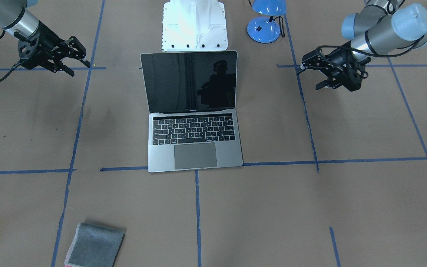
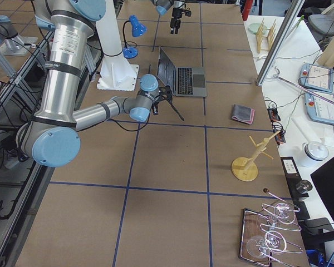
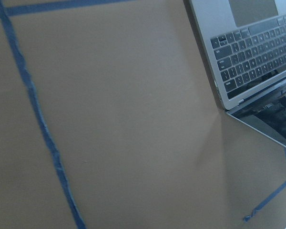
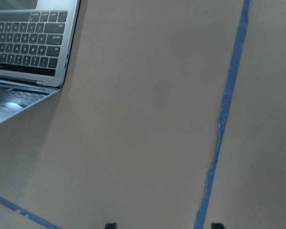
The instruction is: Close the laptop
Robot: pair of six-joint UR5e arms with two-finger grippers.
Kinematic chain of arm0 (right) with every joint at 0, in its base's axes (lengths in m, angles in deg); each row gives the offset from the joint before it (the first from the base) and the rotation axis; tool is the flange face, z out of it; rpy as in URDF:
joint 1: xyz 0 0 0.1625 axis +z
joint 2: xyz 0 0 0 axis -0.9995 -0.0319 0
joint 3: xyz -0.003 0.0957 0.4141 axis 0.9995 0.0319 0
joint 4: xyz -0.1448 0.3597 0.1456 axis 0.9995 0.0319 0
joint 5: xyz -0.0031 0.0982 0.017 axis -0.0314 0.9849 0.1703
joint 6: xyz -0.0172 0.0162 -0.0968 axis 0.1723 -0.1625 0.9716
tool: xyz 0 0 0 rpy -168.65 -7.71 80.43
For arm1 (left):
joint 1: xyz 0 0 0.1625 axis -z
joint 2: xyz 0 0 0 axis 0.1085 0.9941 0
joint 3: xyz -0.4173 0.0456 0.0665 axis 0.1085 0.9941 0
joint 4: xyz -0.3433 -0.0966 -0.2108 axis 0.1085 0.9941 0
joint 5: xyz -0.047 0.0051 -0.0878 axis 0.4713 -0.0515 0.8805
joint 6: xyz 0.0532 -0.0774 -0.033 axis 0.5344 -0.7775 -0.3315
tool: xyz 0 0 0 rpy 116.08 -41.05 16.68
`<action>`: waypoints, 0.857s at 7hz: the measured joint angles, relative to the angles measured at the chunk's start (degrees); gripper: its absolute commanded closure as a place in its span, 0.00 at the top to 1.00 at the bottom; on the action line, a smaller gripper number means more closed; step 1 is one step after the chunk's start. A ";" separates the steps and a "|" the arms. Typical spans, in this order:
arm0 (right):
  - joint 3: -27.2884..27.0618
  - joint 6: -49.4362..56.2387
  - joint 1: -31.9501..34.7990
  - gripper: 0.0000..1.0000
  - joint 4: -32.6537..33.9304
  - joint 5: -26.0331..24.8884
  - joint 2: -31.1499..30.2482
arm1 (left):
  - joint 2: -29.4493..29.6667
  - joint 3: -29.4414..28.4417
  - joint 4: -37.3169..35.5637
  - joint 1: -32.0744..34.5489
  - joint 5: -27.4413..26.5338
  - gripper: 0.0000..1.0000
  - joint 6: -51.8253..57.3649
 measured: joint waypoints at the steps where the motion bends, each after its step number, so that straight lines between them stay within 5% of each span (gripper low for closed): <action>1: -0.71 -3.56 -4.72 0.24 0.05 -4.58 1.78 | 0.93 -0.05 0.08 -2.91 -0.12 0.27 -0.61; 2: -1.00 -6.87 -8.62 0.07 0.10 -8.99 4.13 | 1.50 -0.03 0.14 -4.90 -0.15 0.03 -0.89; 4: -1.08 -9.82 -14.50 0.03 0.42 -16.93 7.01 | 2.02 0.15 1.70 -7.81 -0.98 0.00 -2.48; 6: -1.08 -10.71 -17.60 0.02 0.69 -21.88 9.27 | 3.70 0.37 7.26 -13.20 -8.80 0.00 -11.00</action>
